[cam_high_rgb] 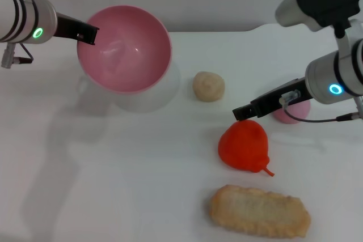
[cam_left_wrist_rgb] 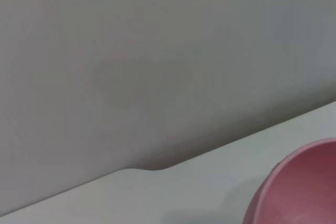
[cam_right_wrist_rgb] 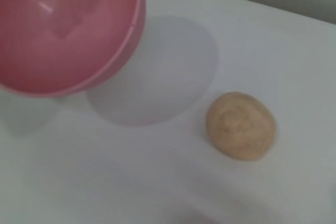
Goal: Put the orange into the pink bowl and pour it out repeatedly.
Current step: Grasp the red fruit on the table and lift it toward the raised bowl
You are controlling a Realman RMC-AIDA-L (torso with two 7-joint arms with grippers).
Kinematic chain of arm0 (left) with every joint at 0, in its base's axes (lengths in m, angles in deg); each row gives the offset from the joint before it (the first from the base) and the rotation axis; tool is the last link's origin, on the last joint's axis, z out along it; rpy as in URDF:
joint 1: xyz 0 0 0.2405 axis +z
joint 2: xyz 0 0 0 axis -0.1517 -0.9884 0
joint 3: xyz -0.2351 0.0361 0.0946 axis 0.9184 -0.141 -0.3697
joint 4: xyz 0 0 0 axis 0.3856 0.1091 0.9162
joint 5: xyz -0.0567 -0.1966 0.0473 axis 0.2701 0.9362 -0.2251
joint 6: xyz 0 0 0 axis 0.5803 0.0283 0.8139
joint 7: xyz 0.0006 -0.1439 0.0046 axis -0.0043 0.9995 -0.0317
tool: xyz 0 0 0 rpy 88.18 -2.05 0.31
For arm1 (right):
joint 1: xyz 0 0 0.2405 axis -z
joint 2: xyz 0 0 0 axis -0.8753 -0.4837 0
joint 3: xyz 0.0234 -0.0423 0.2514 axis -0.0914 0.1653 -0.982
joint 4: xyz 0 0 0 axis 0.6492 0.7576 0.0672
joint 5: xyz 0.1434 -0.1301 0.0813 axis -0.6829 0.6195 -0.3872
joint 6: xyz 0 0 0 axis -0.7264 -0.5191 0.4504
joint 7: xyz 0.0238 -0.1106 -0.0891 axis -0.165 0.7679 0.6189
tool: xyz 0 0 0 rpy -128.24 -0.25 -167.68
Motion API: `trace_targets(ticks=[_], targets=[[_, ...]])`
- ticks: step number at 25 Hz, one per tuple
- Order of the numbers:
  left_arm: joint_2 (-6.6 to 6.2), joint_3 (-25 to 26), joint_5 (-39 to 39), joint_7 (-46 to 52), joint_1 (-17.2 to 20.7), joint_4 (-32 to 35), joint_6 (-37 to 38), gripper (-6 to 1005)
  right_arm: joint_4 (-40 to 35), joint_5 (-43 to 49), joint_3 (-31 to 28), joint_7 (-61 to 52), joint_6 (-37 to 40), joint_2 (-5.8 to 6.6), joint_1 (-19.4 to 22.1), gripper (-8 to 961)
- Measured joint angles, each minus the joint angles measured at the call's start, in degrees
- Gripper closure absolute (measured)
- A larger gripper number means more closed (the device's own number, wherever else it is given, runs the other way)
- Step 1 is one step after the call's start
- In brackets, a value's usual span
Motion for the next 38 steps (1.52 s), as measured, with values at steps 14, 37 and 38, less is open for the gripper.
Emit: trace_targets(ticks=[14,37,38], targets=[[0.0,0.09,-0.07,-0.02,-0.49,-0.01,0.03,956,7.16,-2.22,3.63,0.59,3.1,-0.11,-1.8,268],[0.0,0.09,0.23,0.0,-0.45,0.43,-0.19,956,9.02,-2.51,6.83,3.57,3.39,0.09,-3.11,501],[0.0,0.09,0.23,0.0,-0.45,0.43,-0.19,956,9.0,-2.51,6.83,3.6,3.39,0.09,-3.11,523]])
